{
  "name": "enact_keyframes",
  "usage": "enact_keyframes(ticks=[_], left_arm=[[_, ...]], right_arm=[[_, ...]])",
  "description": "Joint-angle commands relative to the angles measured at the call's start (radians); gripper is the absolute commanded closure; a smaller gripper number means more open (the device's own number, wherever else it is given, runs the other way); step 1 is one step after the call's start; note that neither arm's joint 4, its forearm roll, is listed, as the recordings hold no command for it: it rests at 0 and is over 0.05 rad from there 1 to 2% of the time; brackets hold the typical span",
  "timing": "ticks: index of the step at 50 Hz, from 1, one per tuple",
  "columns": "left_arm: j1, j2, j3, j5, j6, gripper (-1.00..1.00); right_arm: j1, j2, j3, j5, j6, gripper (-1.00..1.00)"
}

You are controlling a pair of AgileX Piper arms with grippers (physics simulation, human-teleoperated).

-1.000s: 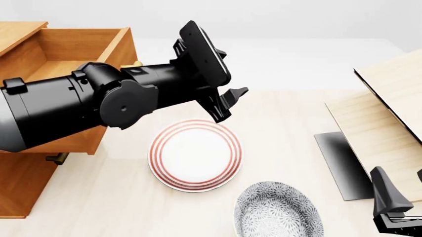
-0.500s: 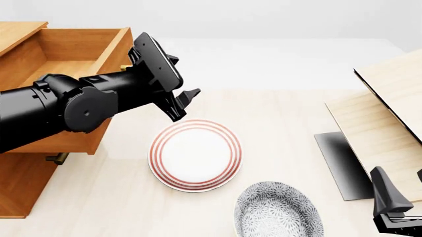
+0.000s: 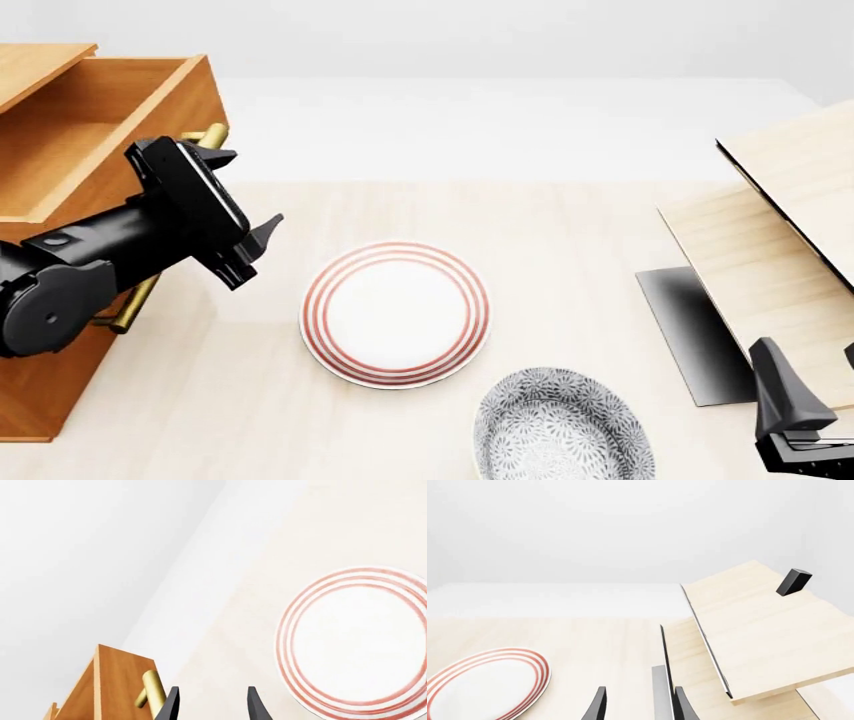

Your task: Close the top drawer of the cabinet.

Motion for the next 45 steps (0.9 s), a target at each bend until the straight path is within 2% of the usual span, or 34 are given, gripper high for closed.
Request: enact_keyframes(ticks=[1,18,45], left_arm=[[0.069,-0.021,0.072,0.008,0.006,-1.0],[0.185,-0.074,0.02,0.065,-0.012,-1.0],[0.307,-0.05,0.023,0.035,0.014,-1.0]], right_arm=[[0.0,-0.002,0.0,0.001,-0.001,-1.0],[0.0,-0.002,0.0,0.002,0.001,-1.0],[0.0,0.002,0.0,-0.001,0.0,-1.0]])
